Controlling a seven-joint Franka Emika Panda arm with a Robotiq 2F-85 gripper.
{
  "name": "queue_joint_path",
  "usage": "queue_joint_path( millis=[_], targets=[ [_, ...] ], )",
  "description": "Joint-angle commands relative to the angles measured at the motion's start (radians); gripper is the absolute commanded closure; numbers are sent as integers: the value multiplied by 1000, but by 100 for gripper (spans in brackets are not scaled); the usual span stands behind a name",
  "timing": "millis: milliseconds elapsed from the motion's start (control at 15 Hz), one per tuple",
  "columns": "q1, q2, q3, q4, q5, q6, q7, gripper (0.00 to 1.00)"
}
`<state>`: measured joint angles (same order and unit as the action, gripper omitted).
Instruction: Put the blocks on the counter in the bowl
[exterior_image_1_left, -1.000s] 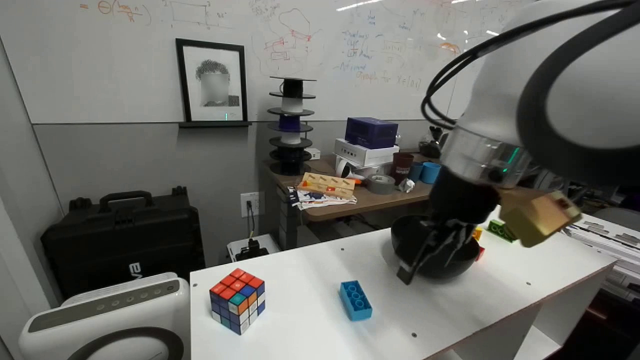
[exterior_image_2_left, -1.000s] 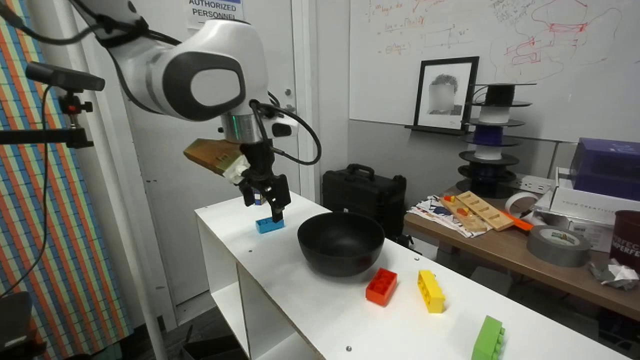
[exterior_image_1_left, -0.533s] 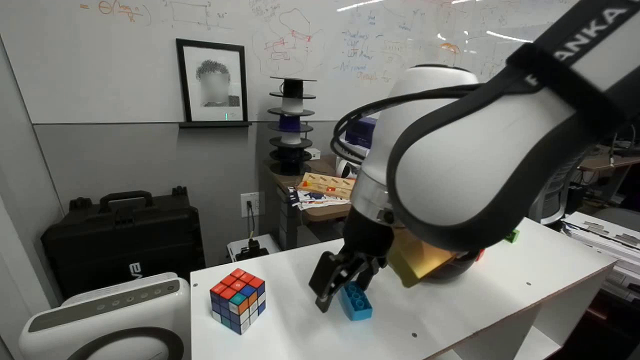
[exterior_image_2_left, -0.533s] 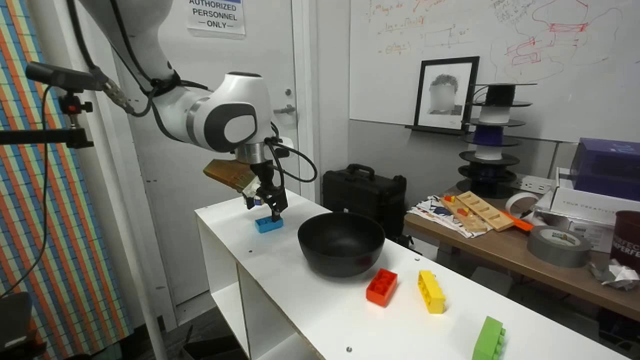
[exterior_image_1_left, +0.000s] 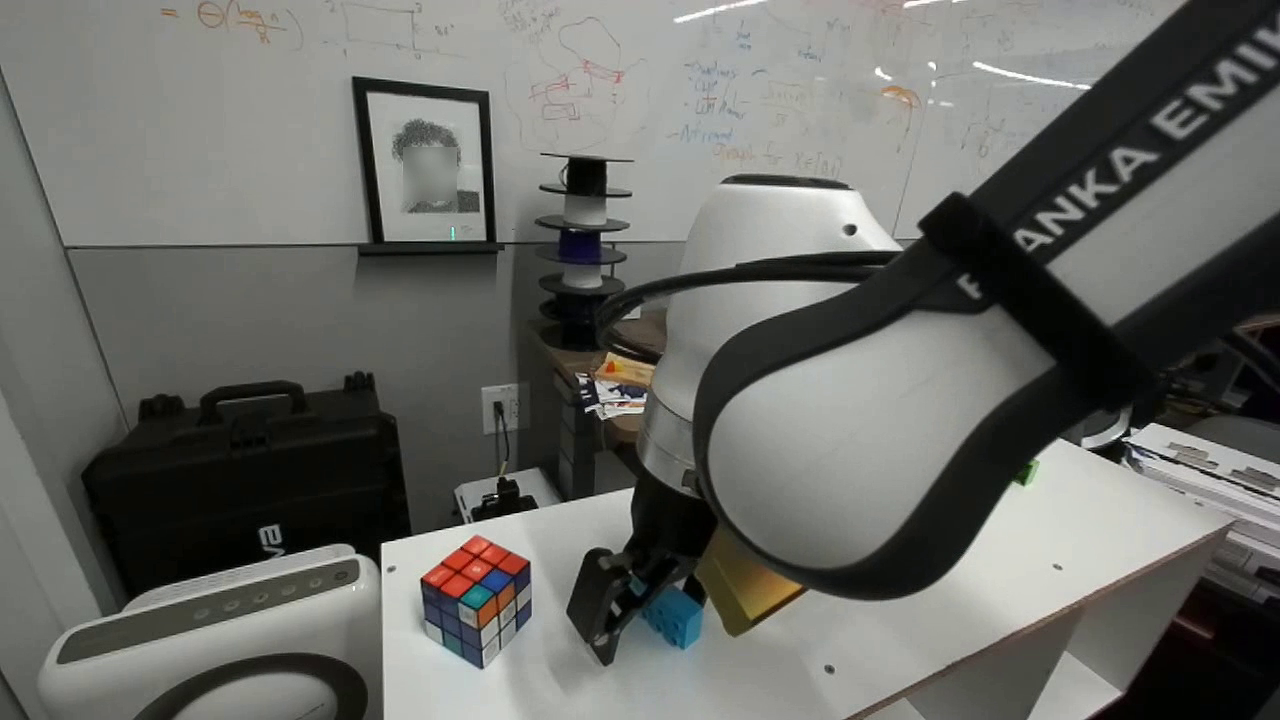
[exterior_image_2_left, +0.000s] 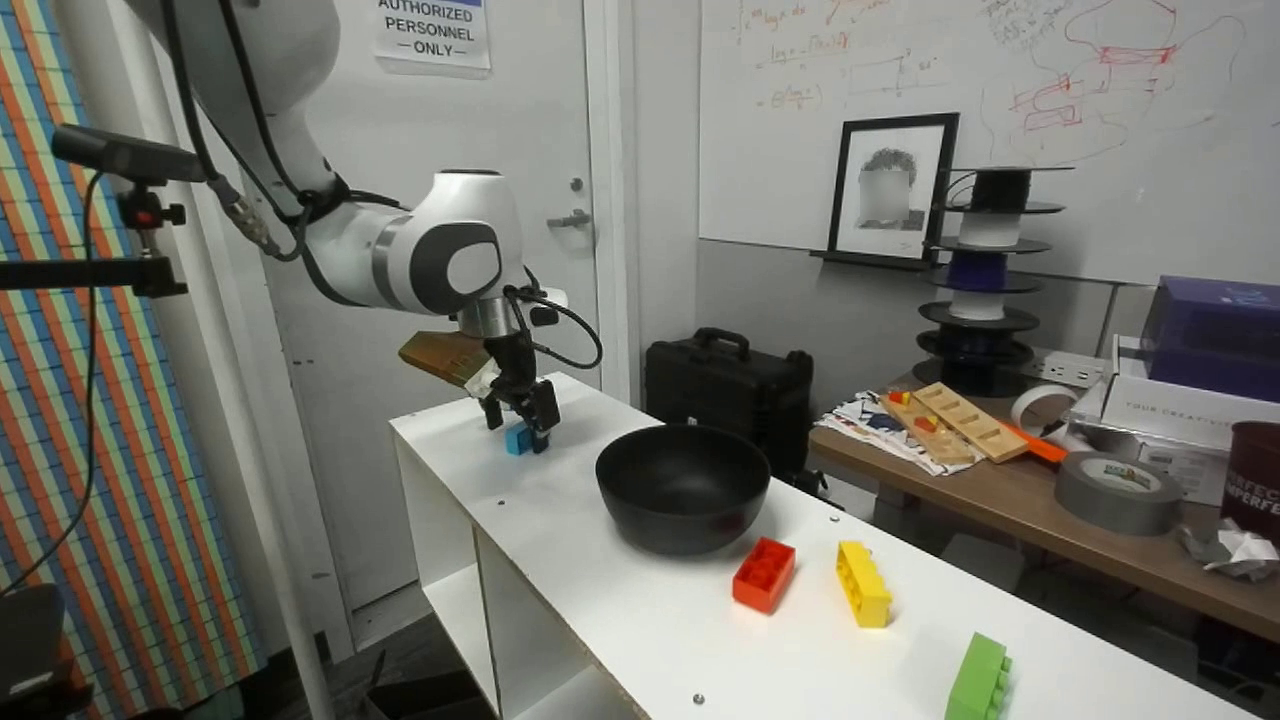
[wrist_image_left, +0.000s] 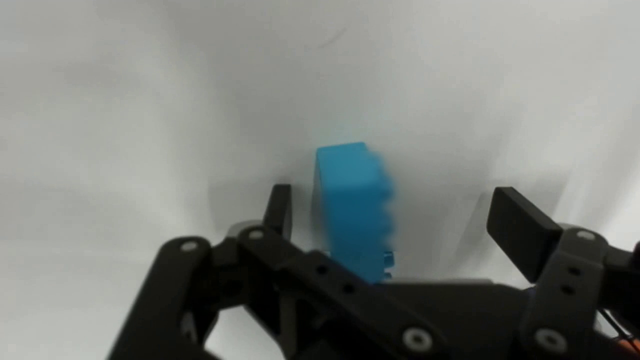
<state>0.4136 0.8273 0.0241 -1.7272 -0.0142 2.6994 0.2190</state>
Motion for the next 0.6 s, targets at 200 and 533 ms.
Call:
queue_joint_path(
  millis=[200, 533],
  targets=[
    [115, -44, -124, -11, -108, -12, 171, 51],
    [101, -116, -129, -60, -109, -56, 218, 88]
  ],
)
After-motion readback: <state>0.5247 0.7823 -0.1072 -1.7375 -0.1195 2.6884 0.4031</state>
